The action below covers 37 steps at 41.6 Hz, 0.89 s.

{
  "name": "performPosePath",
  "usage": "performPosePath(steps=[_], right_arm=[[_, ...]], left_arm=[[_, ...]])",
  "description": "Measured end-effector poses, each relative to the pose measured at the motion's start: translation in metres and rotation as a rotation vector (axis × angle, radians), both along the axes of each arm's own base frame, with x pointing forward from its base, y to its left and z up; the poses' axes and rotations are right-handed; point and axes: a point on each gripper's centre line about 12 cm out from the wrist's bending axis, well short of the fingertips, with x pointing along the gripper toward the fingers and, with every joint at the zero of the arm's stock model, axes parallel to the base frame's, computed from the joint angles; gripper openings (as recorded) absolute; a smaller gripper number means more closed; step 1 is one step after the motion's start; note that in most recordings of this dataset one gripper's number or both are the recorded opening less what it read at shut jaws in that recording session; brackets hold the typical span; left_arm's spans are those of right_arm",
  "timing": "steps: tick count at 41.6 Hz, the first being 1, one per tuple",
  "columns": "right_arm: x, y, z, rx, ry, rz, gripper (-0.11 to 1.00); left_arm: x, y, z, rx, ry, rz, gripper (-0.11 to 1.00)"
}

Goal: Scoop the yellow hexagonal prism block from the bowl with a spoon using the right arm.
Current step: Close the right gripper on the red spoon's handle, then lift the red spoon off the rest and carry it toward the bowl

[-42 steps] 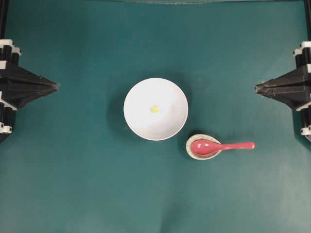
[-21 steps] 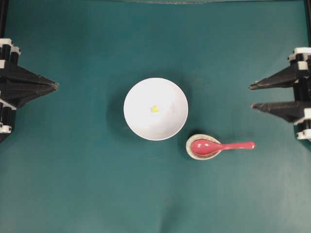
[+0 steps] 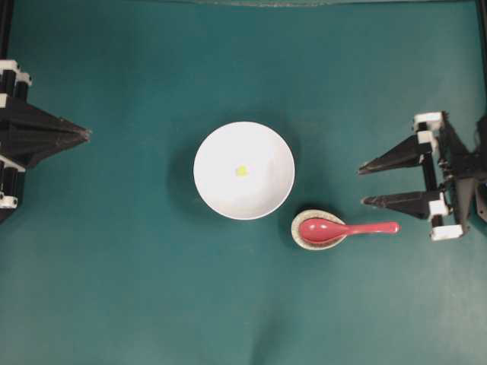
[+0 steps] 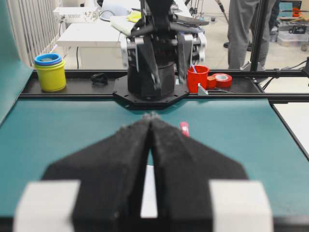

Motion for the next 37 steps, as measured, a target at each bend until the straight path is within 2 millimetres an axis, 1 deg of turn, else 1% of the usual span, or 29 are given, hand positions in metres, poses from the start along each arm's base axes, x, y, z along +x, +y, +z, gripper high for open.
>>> performPosePath(steps=[9, 20, 26, 37], right_arm=[[0.002, 0.011, -0.034, 0.037, 0.03, 0.002, 0.57], [0.003, 0.02, -0.064, 0.028, 0.073, -0.002, 0.57], [0.001, 0.024, -0.078, 0.014, 0.097, -0.003, 0.57], [-0.003, 0.032, -0.097, 0.002, 0.143, 0.009, 0.57]], left_arm=[[-0.001, 0.0, 0.001, 0.002, -0.003, 0.0, 0.0], [-0.001, 0.0, 0.002, 0.006, -0.008, 0.0, 0.0], [-0.001, 0.0, 0.002, 0.005, -0.008, 0.0, 0.0], [-0.001, 0.0, 0.002, 0.006, -0.008, -0.002, 0.0]])
